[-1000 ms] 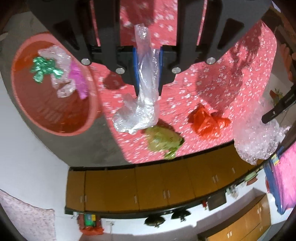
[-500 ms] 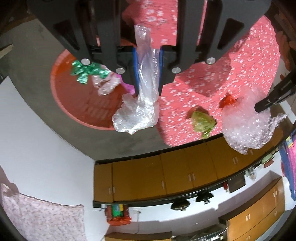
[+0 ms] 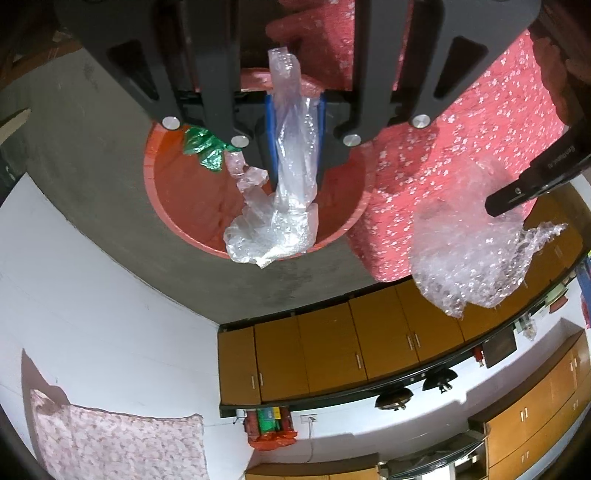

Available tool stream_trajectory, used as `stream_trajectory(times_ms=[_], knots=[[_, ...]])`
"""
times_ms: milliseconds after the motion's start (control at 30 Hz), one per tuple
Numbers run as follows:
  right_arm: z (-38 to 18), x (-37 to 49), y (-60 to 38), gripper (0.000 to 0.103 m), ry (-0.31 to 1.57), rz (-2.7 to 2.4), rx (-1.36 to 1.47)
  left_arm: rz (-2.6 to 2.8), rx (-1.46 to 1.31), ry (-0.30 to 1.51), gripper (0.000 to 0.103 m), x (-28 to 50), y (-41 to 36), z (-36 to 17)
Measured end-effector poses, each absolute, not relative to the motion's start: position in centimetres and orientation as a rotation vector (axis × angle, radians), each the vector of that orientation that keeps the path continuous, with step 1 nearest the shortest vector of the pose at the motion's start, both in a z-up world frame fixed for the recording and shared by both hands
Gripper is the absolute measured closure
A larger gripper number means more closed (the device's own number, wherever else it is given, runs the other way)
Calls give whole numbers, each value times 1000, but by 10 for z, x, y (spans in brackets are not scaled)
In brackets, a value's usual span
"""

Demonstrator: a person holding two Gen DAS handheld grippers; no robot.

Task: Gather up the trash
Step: 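Carry the clear bag and bubble wrap over the orange basket with both tools, then open both tools to drop the bubble wrap and clear bag into the basket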

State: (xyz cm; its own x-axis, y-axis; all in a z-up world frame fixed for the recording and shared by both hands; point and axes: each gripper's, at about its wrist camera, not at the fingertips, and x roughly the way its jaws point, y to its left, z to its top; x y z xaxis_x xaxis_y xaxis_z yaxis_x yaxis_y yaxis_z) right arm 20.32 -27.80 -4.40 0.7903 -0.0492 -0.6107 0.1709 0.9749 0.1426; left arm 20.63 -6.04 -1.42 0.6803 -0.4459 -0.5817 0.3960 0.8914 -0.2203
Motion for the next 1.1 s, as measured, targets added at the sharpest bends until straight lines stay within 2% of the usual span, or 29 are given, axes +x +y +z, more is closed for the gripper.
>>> stream_trajectory(times_ms=[1100], knots=[[-66,230,-338,85,626,-198,271,-677,-102,745,95,240,-173,-37]])
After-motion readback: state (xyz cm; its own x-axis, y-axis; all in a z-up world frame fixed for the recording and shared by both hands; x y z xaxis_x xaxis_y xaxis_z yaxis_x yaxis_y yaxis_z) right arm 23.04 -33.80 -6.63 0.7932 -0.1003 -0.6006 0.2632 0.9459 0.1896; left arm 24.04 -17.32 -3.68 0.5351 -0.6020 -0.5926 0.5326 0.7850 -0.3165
